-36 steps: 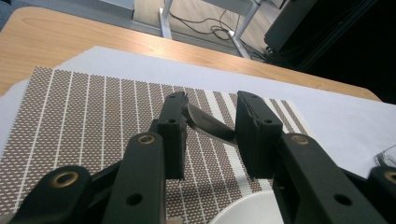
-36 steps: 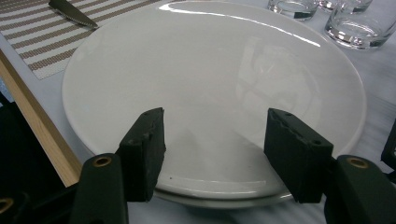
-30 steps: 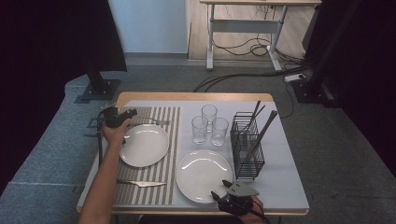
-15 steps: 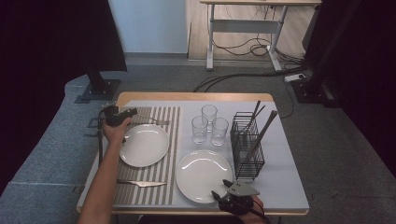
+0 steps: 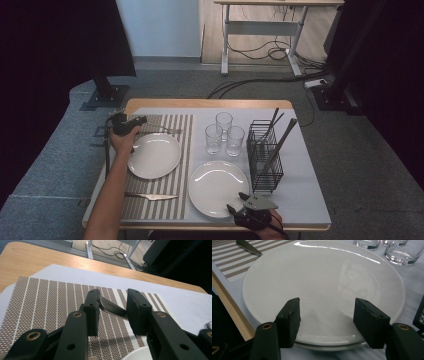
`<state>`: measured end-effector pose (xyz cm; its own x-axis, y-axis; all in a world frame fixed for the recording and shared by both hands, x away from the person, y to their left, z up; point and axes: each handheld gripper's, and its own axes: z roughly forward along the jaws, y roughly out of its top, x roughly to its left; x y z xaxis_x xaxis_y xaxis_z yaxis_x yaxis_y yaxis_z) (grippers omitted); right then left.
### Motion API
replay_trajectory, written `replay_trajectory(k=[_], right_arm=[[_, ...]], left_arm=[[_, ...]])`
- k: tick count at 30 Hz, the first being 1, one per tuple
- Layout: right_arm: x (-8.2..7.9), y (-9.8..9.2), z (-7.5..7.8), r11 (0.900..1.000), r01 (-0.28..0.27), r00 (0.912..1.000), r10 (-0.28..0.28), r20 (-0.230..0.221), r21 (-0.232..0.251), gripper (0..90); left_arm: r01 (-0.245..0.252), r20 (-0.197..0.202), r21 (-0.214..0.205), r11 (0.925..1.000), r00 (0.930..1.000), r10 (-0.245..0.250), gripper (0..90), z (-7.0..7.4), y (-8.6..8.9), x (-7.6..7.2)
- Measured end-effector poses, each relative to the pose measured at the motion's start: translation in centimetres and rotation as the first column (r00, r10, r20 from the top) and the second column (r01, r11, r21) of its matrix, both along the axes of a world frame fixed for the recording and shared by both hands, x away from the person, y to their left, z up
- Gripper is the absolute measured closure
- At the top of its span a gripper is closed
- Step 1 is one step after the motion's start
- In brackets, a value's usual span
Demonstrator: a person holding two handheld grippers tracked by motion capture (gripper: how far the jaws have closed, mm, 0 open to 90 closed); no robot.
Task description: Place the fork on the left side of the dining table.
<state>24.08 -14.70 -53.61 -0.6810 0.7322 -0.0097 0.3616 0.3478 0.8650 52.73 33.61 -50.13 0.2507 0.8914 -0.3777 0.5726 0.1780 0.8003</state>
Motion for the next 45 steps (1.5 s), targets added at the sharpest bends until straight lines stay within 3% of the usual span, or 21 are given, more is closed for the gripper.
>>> replay_trajectory(k=[21, 35, 45], right_arm=[[0.0, -0.1, 0.0, 1.0, 0.005, 1.0, -0.005, -0.001, 0.002, 38.7], [0.0, 0.0, 0.0, 1.0, 0.009, 1.0, -0.009, -0.002, 0.002, 38.7], [0.0, -0.1, 0.0, 1.0, 0.005, 1.0, -0.005, 0.001, 0.001, 38.7]], left_arm=[[-0.014, -0.026, 0.013, 0.9998, 0.9996, 0.015, 62.0, -0.5, 0.5, 0.4], [-0.031, -0.042, -0.005, 0.9995, 0.9986, 0.031, 60.9, -0.6, 1.1, 0.6], [-0.081, -0.082, -0.014, 0.9966, 0.9934, 0.08, 57.3, -0.7, 1.4, 0.7]])
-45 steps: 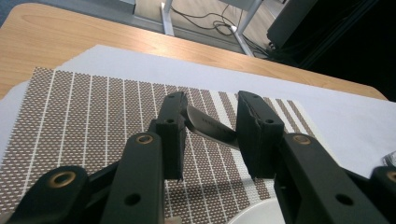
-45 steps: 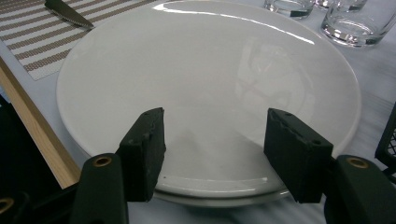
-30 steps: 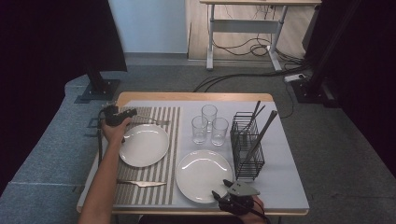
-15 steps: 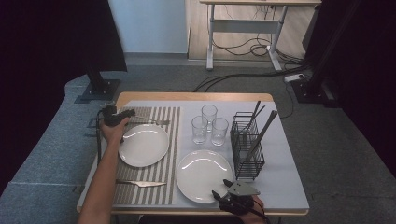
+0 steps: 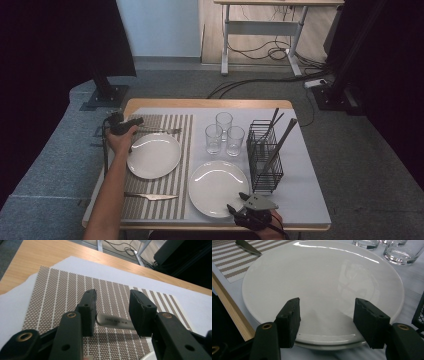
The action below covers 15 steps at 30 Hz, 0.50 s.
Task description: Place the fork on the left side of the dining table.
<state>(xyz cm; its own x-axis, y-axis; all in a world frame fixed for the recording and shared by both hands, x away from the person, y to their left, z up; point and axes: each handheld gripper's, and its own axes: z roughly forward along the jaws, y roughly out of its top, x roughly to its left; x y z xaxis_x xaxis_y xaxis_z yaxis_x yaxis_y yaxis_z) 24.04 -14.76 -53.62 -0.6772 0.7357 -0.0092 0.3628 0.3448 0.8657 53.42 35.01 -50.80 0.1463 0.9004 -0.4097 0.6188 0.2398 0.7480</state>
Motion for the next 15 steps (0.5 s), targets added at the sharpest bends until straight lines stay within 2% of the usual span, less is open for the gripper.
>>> replay_trajectory(k=[6, 15], right_arm=[[-0.05, -0.08, 0.02, 1.0, 0.0, 1.0, 0.0, 0.0, 0.002, 38.7], [-0.08, -0.16, 0.06, 1.0, -0.006, 1.0, 0.006, 0.003, 0.0, 38.7]], left_arm=[[-0.006, -0.007, 0.0, 1.0, 1.0, 0.006, 55.7, 0.0, 0.09, 0.0], [0.035, -0.009, 0.029, 0.999, 0.9994, -0.034, 54.7, 0.04, -0.47, -0.26]])
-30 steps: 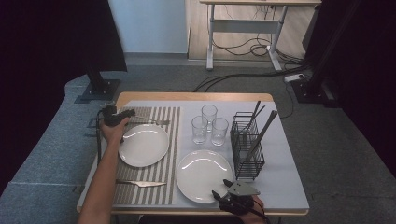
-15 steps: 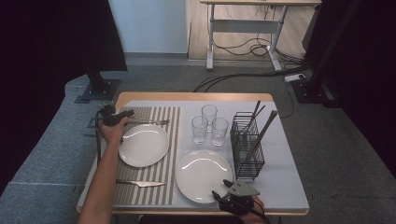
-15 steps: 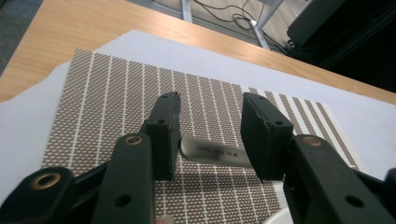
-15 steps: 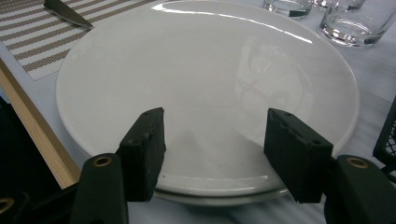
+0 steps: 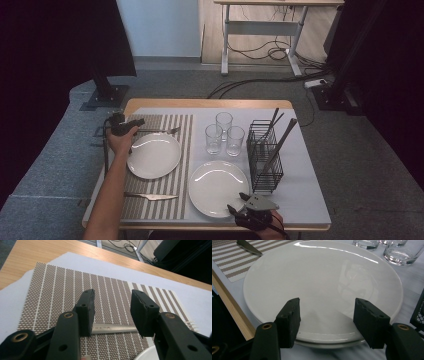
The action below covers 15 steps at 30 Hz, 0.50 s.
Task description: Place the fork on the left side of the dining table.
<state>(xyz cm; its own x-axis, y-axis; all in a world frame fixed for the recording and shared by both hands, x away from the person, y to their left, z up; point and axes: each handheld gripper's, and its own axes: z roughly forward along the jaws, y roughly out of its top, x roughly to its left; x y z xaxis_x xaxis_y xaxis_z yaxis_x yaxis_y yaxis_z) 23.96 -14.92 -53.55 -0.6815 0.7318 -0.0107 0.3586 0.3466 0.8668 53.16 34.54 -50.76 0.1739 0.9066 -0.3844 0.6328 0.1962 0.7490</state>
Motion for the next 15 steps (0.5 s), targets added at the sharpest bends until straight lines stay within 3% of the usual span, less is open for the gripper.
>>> replay_trajectory(k=[15], right_arm=[[-0.05, -0.06, 0.05, 1.0, -0.003, 1.0, 0.003, 0.0, 0.0, 38.7]], left_arm=[[0.037, 0.023, -0.015, 0.9992, 0.9991, -0.037, 53.5, 0.62, -0.79, -0.57]])
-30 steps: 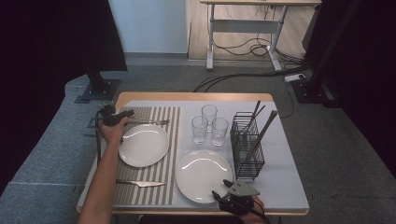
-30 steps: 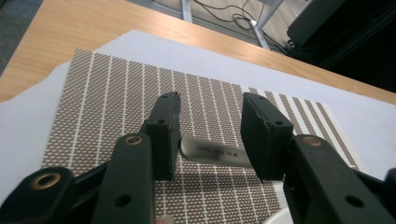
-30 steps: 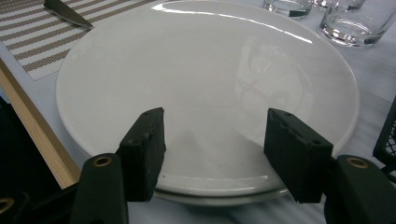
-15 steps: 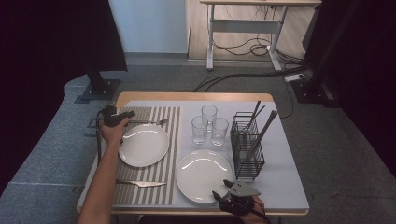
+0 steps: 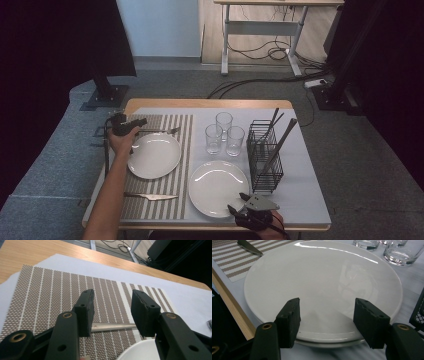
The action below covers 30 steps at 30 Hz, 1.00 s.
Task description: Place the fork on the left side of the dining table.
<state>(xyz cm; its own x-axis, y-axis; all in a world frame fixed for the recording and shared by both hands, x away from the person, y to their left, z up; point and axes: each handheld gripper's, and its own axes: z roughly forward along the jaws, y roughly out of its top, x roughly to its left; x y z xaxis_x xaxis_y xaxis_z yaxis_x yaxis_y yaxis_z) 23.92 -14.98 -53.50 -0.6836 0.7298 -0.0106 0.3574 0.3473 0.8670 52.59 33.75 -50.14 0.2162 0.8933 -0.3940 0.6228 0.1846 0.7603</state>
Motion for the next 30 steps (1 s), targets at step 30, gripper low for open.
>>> replay_trajectory(k=[30], right_arm=[[-0.1, 0.0, 0.1, 1.0, 0.004, 1.0, -0.004, 0.007, -0.001, 38.7]], left_arm=[[-0.003, 0.008, -0.012, 0.9999, 1.0, 0.003, 51.6, 0.7, 2.2, -0.6]])
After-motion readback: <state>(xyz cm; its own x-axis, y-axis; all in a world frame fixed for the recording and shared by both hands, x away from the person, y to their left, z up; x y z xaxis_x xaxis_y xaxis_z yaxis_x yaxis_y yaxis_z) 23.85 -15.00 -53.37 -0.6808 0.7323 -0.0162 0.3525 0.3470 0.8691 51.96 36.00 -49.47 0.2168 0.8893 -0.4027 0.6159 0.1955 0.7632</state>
